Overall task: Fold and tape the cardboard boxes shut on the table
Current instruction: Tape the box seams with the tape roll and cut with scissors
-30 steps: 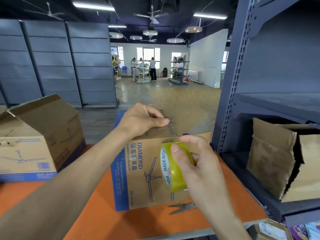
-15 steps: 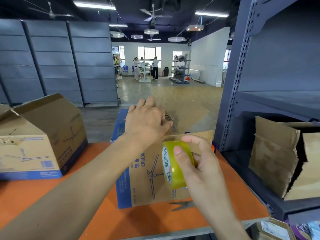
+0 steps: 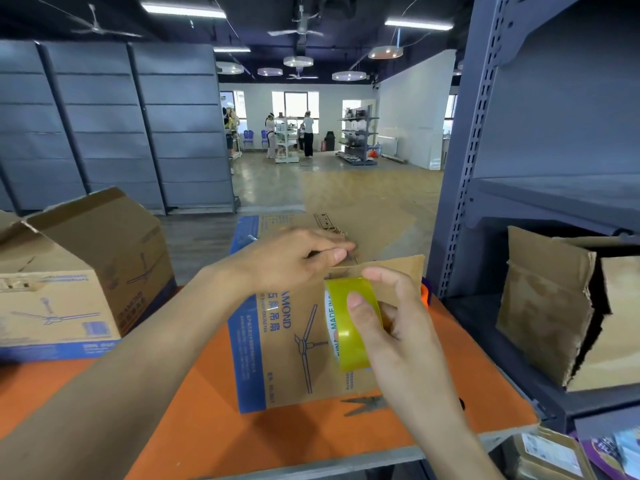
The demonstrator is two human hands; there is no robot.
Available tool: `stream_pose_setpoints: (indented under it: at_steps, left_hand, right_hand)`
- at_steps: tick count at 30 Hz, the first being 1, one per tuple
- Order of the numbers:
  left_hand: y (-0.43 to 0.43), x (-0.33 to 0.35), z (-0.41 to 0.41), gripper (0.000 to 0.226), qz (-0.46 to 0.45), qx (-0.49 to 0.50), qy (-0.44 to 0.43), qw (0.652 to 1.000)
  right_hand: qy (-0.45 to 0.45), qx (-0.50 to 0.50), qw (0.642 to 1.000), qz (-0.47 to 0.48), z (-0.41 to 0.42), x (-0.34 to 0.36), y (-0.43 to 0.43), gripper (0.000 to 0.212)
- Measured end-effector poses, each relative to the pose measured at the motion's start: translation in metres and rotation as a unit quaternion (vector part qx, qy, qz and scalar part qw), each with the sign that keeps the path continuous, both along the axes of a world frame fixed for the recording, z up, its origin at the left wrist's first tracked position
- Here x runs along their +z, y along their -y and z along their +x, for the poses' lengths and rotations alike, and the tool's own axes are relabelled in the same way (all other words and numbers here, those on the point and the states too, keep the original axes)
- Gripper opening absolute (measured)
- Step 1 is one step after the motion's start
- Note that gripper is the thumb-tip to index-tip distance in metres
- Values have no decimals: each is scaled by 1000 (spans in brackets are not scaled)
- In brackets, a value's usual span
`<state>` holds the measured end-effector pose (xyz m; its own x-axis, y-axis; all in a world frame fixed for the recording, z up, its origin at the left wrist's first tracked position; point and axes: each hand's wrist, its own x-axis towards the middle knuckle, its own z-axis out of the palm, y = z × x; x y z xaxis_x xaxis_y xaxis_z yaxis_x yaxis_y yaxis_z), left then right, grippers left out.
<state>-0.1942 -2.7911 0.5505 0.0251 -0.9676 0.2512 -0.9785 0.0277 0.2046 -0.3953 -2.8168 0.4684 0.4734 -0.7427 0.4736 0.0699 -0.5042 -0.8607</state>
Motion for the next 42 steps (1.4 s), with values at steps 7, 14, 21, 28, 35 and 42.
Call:
stream_pose_setpoints:
  at_steps: [7, 14, 21, 28, 35, 42]
  left_hand:
    - [-4, -7, 1, 71, 73, 12, 41, 996]
    - [-5, -2, 1, 73, 101, 4, 41, 994]
    - [-7, -2, 1, 71, 82, -5, 28, 996]
    - [-7, -2, -1, 70, 70, -15, 16, 997]
    - [-4, -3, -1, 52, 59, 1, -20, 998]
    - [2, 14, 2, 57, 85, 8, -60, 994]
  right_hand:
    - [-26, -13, 1000, -11, -3, 4, 28, 34]
    - [-182, -147, 951, -200, 16, 21, 61, 20]
    - [-205, -104, 956, -181, 21, 26, 65, 11]
    - [-163, -31, 978, -126, 16, 28, 70, 14]
    - [-148, 10, 983, -110, 14, 25, 77, 10]
    - [-145, 17, 979, -143, 13, 23, 78, 7]
